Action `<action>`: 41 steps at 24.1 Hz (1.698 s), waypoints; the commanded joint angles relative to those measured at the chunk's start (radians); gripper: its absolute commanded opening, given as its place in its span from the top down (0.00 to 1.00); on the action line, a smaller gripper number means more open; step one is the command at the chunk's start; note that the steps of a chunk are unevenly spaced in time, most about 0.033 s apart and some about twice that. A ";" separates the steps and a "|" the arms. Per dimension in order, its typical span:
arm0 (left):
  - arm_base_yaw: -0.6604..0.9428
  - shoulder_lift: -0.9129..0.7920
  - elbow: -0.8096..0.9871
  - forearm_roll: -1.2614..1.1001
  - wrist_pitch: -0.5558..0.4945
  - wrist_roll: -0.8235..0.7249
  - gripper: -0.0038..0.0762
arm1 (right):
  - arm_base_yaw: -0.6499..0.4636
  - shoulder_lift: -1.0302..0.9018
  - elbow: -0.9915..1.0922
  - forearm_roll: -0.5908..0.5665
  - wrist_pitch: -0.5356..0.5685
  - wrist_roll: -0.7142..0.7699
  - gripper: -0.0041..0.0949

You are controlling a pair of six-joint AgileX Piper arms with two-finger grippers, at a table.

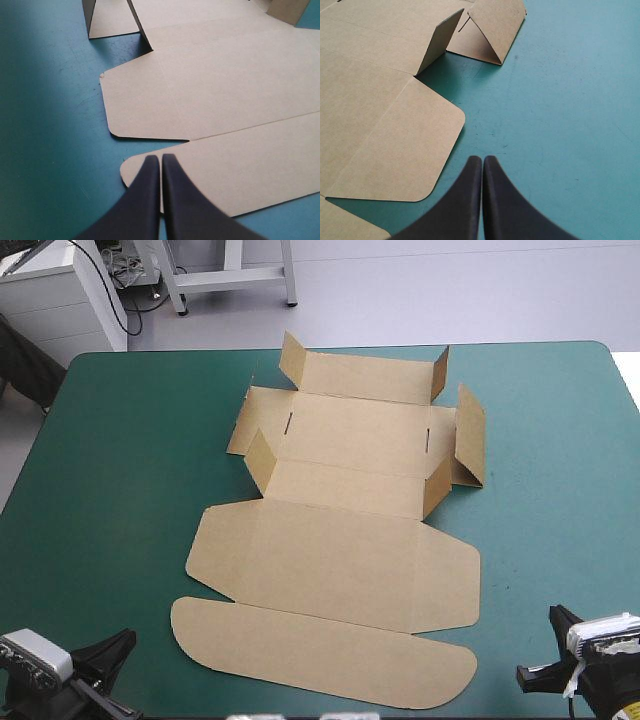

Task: Fold the box

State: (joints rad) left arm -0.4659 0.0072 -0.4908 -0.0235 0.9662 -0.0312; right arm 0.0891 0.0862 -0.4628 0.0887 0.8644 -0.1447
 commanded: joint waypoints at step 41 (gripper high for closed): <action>-0.005 0.016 -0.022 -0.007 -0.071 -0.005 0.96 | -0.009 0.669 -0.503 0.123 0.123 0.036 0.31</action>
State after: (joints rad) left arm -0.4659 0.0072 -0.4908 -0.0239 0.9660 -0.0312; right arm 0.0891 0.6298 -0.8628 0.1984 1.0097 -0.1098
